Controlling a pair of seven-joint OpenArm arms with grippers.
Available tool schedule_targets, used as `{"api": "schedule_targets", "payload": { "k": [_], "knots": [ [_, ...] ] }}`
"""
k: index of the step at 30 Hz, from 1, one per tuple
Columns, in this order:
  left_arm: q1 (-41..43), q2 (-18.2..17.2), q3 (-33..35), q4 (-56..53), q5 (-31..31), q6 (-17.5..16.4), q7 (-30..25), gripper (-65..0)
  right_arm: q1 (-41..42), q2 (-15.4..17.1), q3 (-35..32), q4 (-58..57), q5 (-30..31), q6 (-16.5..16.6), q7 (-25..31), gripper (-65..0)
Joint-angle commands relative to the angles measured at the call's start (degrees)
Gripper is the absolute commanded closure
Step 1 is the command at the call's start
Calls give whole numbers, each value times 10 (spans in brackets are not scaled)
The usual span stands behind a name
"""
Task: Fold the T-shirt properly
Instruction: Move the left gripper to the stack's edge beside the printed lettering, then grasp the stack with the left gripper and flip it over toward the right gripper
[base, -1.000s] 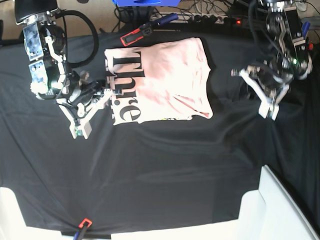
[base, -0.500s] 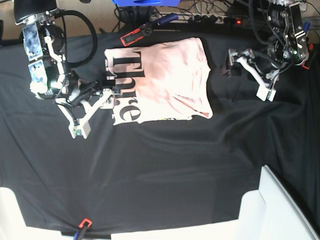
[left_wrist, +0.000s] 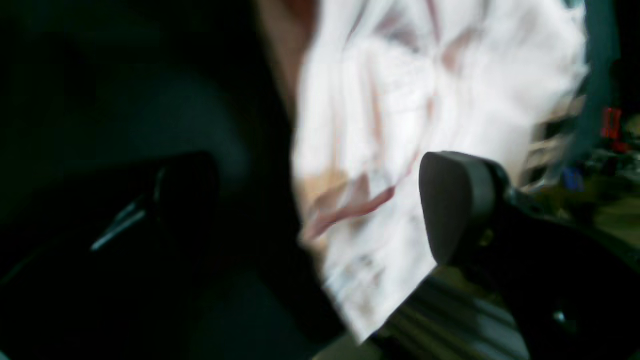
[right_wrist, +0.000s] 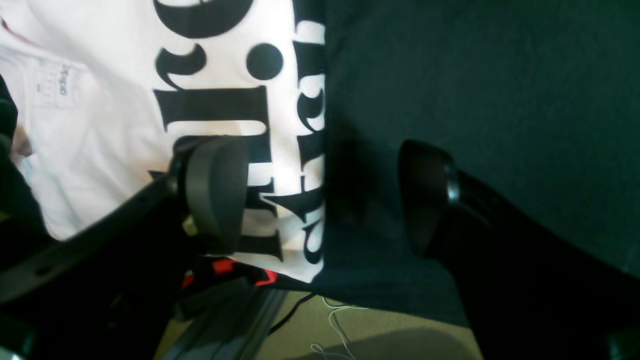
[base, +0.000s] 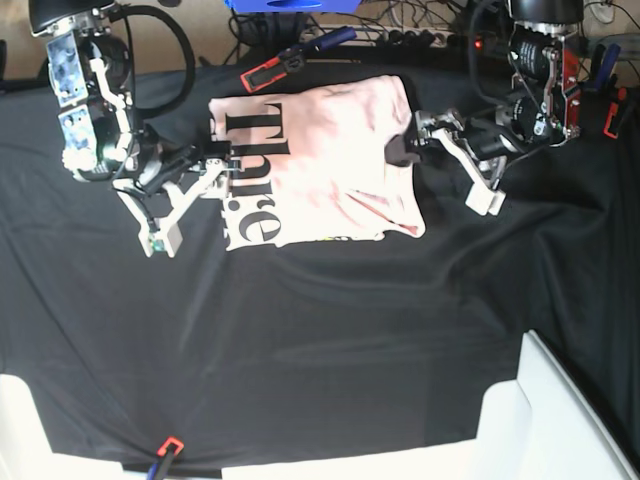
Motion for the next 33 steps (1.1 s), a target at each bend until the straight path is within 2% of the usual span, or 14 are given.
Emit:
{"api": "schedule_targets", "payload": {
  "k": [1, 12, 20, 22, 24, 28, 29, 33],
  "knots": [
    [-10, -1, 10, -10, 3, -2, 5, -603, 4, 2, 2, 9, 1, 2, 14, -448],
    [-33, 33, 111, -23, 3, -2, 5, -603, 2, 2, 2, 8, 1, 2, 21, -448],
    [-46, 57, 122, -29, 6, -2, 5, -598, -7, 2, 2, 8, 1, 2, 22, -448],
    [-54, 57, 123, -29, 6, -1, 5, -541, -8, 2, 2, 8, 1, 2, 22, -448],
    [-57, 56, 122, -30, 7, 1, 5, -418, -8, 2, 2, 8, 1, 2, 22, -448],
    [-65, 54, 118, -37, 13, 6, 4, -57, -9, 2, 2, 8, 1, 2, 22, -448],
    [-74, 54, 118, -48, 25, 17, 4, 0, -9, 2, 2, 8, 1, 2, 22, -448],
    [-117, 54, 121, -107, 85, 46, 2, 0, -13, 3, 2, 8, 1, 2, 22, -448]
  ]
}}
